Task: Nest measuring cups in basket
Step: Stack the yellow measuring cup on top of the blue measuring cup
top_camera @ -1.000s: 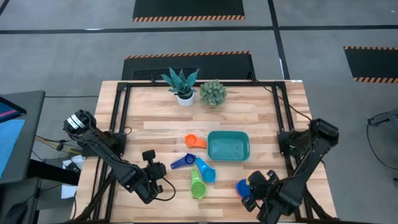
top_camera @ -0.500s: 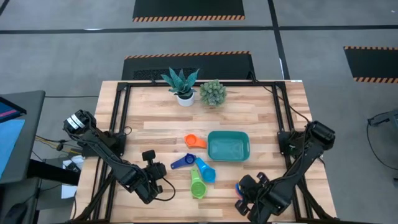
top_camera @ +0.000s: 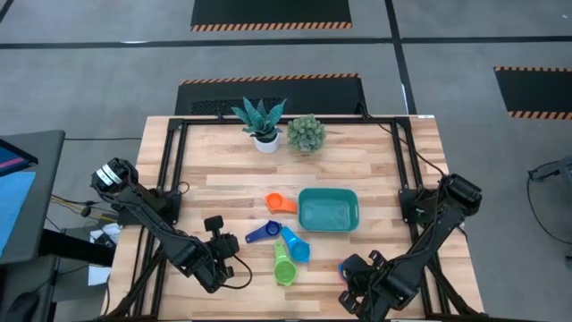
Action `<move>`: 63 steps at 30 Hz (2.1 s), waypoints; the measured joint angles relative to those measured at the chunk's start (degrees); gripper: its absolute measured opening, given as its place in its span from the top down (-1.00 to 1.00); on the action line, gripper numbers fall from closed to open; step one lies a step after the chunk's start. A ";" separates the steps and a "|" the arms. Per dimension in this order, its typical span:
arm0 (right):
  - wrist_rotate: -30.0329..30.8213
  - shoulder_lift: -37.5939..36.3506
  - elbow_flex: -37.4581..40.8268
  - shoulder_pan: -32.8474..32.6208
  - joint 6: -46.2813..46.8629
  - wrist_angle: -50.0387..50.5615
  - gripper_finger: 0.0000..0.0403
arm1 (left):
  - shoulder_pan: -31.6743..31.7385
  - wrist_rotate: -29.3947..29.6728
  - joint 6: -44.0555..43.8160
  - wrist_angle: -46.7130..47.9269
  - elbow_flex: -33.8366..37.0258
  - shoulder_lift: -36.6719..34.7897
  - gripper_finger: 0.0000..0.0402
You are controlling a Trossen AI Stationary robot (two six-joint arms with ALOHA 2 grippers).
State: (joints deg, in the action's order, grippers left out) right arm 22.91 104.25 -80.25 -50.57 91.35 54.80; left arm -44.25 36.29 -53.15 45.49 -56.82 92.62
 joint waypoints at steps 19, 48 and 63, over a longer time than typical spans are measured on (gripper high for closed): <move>-3.49 0.00 -0.02 0.90 -1.99 0.45 0.42 | 0.00 0.06 -0.25 -0.46 0.00 0.01 1.00; -3.74 0.00 1.20 -0.73 3.15 24.10 0.71 | 0.00 0.13 -0.55 -2.45 0.00 0.02 1.00; -12.32 -0.52 11.61 -1.99 4.64 17.18 0.91 | -0.02 -1.38 -0.59 -3.03 0.00 0.00 1.00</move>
State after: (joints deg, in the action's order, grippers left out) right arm 10.59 103.73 -68.63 -52.56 96.00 71.98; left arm -44.27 34.92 -53.74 42.46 -56.82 92.62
